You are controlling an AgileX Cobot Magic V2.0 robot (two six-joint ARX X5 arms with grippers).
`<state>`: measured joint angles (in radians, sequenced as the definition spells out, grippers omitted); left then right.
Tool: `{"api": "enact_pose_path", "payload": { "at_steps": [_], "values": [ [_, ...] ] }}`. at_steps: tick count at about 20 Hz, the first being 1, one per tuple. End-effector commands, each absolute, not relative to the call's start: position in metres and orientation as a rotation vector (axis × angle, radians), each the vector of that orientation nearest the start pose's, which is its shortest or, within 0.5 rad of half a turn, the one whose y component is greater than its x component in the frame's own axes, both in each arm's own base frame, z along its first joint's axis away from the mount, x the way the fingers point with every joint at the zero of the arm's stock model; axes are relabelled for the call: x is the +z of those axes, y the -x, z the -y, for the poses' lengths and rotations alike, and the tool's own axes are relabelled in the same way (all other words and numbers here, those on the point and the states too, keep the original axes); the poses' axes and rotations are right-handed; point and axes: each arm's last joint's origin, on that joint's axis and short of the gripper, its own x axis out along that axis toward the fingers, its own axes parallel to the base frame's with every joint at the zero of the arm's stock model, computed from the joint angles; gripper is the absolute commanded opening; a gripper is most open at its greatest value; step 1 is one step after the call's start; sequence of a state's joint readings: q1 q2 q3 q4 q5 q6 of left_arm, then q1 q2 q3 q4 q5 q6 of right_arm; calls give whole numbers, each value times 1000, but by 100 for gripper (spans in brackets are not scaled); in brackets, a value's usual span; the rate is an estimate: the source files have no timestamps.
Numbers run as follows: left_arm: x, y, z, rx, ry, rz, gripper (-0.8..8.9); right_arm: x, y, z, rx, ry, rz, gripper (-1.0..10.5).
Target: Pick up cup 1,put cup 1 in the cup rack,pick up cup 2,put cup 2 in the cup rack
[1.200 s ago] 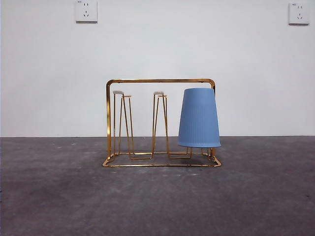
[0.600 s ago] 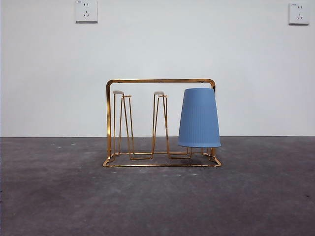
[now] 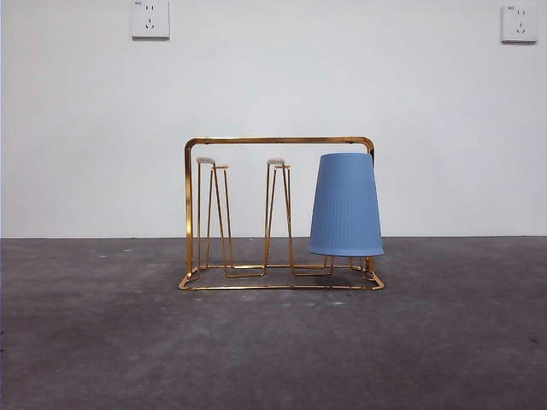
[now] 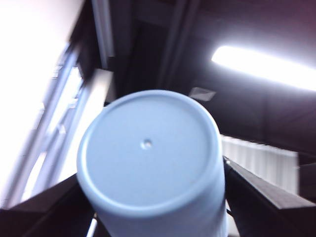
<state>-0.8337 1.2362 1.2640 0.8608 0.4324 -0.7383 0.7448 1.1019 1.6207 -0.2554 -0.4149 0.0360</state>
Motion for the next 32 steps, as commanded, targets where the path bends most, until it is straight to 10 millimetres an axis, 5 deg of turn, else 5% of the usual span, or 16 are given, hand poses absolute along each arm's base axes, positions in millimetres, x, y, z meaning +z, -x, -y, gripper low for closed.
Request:
{"api": "enact_pose_path", "payload": {
  "at_steps": [1,9,16,32],
  "values": [
    [498,-148,170,-1439,759,517,-8,539,-111,-118,1150,-52,283,192],
    [496,-149,138,-1232,572,376,-8,521,-80,-82,956,84,97,190],
    [459,-155,124,-757,214,69,-8,504,-62,-59,798,183,-60,190],
    [379,-223,162,-443,-194,-334,-8,496,-56,-52,777,221,-127,189]
  ]
}}
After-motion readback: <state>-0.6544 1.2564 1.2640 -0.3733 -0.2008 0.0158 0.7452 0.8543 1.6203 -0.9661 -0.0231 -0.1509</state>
